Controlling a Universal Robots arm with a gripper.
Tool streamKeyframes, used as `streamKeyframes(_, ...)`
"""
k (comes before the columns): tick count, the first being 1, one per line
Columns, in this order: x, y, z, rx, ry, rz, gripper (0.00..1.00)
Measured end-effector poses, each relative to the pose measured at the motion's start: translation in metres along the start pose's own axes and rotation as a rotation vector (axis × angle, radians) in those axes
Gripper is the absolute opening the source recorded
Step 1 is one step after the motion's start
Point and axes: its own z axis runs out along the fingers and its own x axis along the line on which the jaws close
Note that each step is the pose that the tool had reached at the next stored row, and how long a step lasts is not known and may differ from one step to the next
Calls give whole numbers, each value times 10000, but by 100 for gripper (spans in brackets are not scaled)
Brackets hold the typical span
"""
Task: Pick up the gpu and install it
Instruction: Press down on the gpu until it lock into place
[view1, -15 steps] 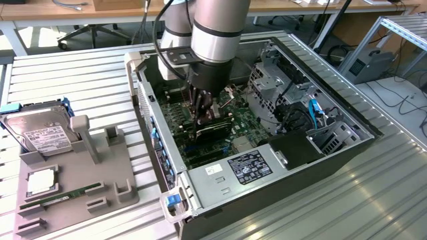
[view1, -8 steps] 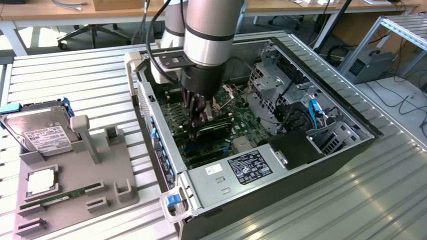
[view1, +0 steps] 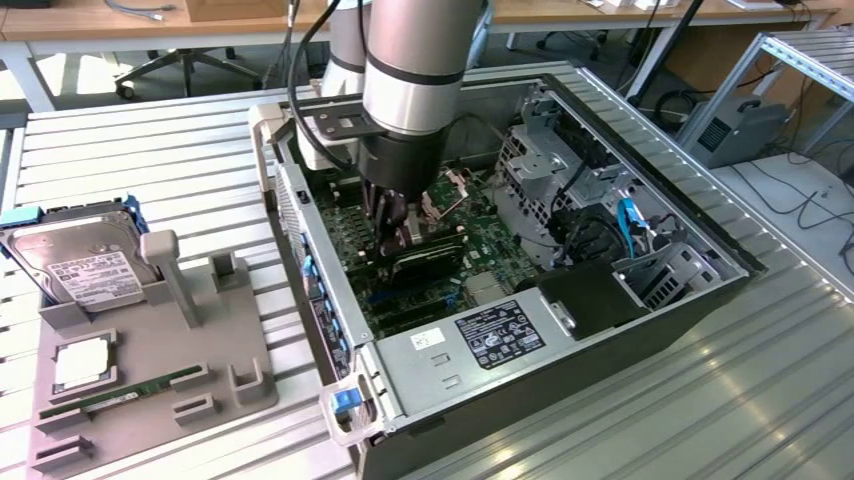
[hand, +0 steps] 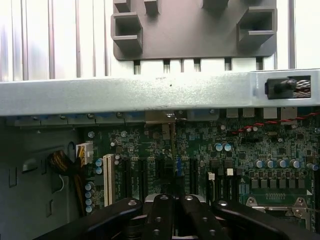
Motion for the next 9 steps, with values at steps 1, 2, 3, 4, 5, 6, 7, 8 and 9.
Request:
streamKeyframes(1,0,0,2,0,-1,0,11)
streamKeyframes(2,0,0,4,1,-2,0,11)
streamKeyframes(3,-1,0,6,1,-2,0,11)
streamKeyframes(4,-1,-1,9,1,-2,0,11)
streamKeyframes(5,-1,-1,11,1,-2,0,11)
streamKeyframes(6,-1,-1,15,0,0,0,11)
streamKeyframes(7,-2,-1,20,-1,1,0,11)
streamKeyframes(8,-2,-2,26,-1,1,0,11)
streamKeyframes(9,-2,-2,30,-1,2,0,11)
